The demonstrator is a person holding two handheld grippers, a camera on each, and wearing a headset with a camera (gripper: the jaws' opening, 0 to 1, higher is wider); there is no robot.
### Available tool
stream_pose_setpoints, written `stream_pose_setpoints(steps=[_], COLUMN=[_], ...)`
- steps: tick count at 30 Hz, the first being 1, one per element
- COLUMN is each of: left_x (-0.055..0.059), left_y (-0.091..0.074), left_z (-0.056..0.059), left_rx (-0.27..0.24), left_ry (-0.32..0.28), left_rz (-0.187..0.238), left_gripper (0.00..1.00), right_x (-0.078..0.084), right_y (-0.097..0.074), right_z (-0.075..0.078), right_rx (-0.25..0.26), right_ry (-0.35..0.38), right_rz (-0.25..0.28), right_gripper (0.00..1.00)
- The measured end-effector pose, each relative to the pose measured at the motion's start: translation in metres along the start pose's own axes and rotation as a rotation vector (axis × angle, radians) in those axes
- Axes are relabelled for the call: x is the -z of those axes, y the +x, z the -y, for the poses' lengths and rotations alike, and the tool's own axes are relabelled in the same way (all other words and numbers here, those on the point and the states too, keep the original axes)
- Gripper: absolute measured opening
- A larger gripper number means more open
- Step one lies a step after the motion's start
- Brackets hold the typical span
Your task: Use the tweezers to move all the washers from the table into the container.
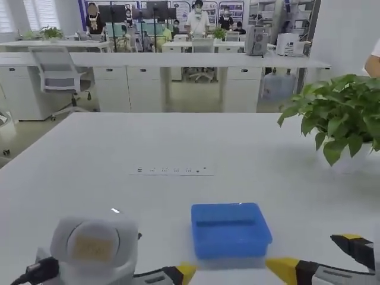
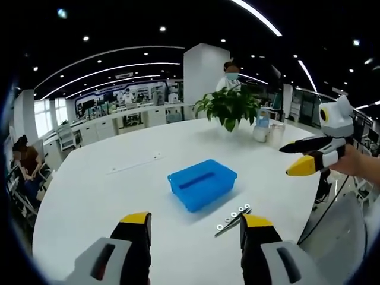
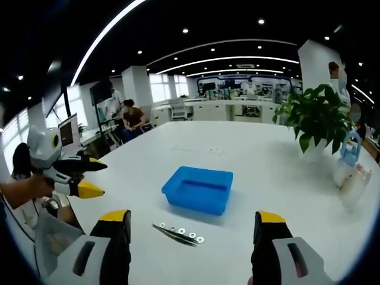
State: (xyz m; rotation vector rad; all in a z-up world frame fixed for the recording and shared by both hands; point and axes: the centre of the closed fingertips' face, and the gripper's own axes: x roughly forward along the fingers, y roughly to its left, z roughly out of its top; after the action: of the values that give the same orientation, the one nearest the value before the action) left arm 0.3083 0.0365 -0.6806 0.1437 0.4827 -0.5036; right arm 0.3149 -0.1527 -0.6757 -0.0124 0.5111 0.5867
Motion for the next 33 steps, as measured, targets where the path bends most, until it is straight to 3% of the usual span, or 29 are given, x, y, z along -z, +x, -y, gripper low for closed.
stream_pose_setpoints(steps=[1,3,4,8,17,21,25,28,31,33], left_x=[0.006,0.012,0.020,0.037,0.070,0.085,0.090,0.099,0.102,0.101], left_y=[0.004,0.012,0.017,0.033,0.069,0.086,0.102,0.111,0.116,0.116], left_z=[0.005,0.005,0.010,0.018,0.040,0.041,0.041,0.042,0.045,0.047], left_rx=[0.038,0.032,0.066,0.105,0.225,0.244,0.252,0.257,0.269,0.285], left_ry=[0.023,0.033,0.069,0.167,0.214,0.231,0.247,0.269,0.317,0.310], left_rz=[-0.020,-0.029,-0.061,-0.113,-0.191,-0.238,-0.245,-0.281,-0.296,-0.295], left_gripper=[0.54,0.50,0.47,0.38,0.21,0.18,0.13,0.10,0.11,0.07], right_x=[0.003,0.006,0.007,0.013,0.025,0.027,0.033,0.034,0.035,0.038], right_y=[0.001,0.002,0.002,0.004,0.010,0.013,0.022,0.027,0.030,0.031], right_z=[0.001,0.002,0.003,0.007,0.013,0.011,0.011,0.008,0.005,0.004], right_rx=[0.000,0.001,0.000,0.000,0.007,0.003,0.000,-0.009,-0.018,-0.020], right_ry=[0.004,0.008,0.012,0.016,0.049,0.051,0.063,0.063,0.054,0.051], right_rz=[-0.007,-0.013,-0.019,-0.041,-0.081,-0.093,-0.115,-0.121,-0.135,-0.141], right_gripper=[0.84,0.84,0.84,0.84,0.83,0.83,0.83,0.83,0.83,0.83])
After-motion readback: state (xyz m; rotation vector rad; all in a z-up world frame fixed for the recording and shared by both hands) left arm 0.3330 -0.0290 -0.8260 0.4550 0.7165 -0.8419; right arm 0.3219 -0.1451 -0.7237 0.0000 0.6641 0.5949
